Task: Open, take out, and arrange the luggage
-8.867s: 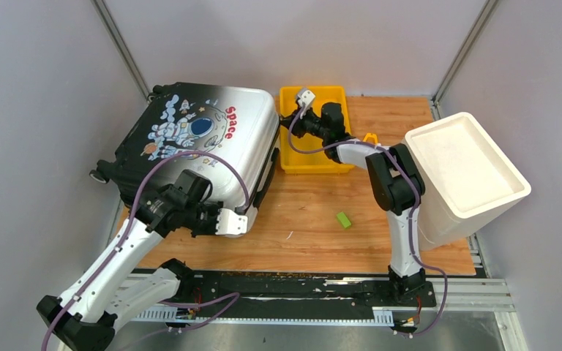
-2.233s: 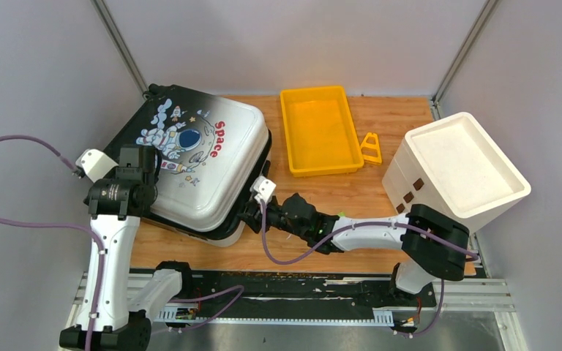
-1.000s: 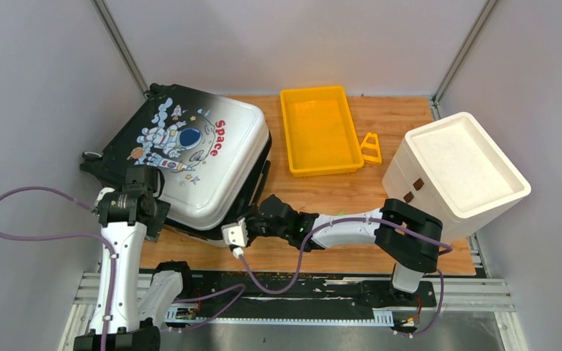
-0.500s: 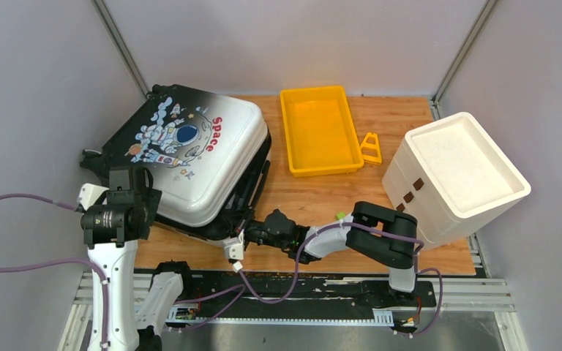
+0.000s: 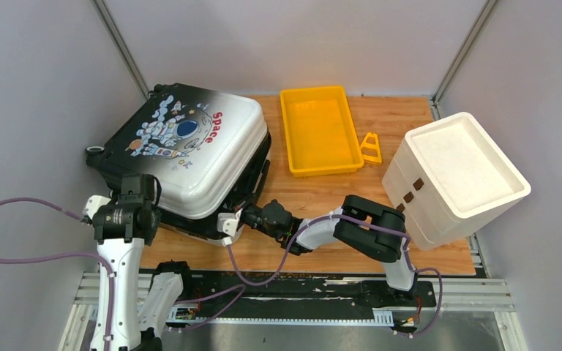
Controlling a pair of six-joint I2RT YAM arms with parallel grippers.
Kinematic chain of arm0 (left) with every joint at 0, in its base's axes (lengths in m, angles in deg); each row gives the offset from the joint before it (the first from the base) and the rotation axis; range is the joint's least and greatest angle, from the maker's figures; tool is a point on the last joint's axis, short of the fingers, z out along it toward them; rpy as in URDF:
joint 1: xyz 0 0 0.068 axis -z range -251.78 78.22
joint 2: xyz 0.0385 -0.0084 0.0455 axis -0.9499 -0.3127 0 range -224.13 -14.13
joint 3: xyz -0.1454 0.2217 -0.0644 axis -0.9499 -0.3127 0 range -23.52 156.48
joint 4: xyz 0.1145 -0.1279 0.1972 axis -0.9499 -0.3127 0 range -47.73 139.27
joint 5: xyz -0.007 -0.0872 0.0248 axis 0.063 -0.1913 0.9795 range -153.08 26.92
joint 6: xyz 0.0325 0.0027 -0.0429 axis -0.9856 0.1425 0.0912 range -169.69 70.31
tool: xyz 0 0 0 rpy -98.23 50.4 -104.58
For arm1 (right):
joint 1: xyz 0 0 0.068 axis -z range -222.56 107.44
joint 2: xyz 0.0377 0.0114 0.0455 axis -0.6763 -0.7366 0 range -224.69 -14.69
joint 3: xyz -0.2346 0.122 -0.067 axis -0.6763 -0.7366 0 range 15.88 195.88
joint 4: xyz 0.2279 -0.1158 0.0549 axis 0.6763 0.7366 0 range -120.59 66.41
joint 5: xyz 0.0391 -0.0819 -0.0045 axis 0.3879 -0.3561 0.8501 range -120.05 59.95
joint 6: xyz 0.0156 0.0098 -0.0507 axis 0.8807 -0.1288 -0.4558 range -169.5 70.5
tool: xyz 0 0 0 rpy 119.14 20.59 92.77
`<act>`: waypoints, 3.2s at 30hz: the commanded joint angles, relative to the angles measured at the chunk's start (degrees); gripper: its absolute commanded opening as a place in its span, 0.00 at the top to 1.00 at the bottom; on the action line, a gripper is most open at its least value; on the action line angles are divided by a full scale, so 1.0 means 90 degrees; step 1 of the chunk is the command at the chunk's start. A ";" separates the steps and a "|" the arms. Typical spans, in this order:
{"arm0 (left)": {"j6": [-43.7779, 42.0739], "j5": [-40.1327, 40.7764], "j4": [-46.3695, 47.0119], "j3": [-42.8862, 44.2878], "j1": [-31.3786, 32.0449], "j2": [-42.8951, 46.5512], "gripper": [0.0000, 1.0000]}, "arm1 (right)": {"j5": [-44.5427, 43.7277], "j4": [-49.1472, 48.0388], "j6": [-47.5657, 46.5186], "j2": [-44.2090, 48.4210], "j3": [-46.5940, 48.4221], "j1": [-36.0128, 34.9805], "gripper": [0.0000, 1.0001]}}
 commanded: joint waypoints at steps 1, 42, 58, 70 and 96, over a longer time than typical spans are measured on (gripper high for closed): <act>-0.0080 -0.0077 0.0434 -0.0231 -0.0034 0.0022 0.55 | -0.0550 -0.0231 0.0453 -0.0017 0.0552 0.0107 1.00; -1.4861 -0.7254 0.5512 -0.1047 -0.0020 0.2713 0.07 | 0.1048 0.1257 0.5111 0.0991 0.1746 0.1362 0.99; -1.5629 -0.6107 0.5951 -0.1731 -0.0008 0.2850 0.00 | 0.1871 0.1056 0.6419 0.1158 0.2013 0.1650 0.93; -1.5736 -0.6516 0.5393 -0.1441 -0.0023 0.3095 0.00 | 0.1890 0.1298 0.6926 0.1156 0.2335 0.1836 0.94; -1.5663 -0.5402 1.0321 -0.2869 -0.0010 0.1705 0.02 | 0.1944 0.1776 0.7173 0.1305 0.2475 0.2107 0.94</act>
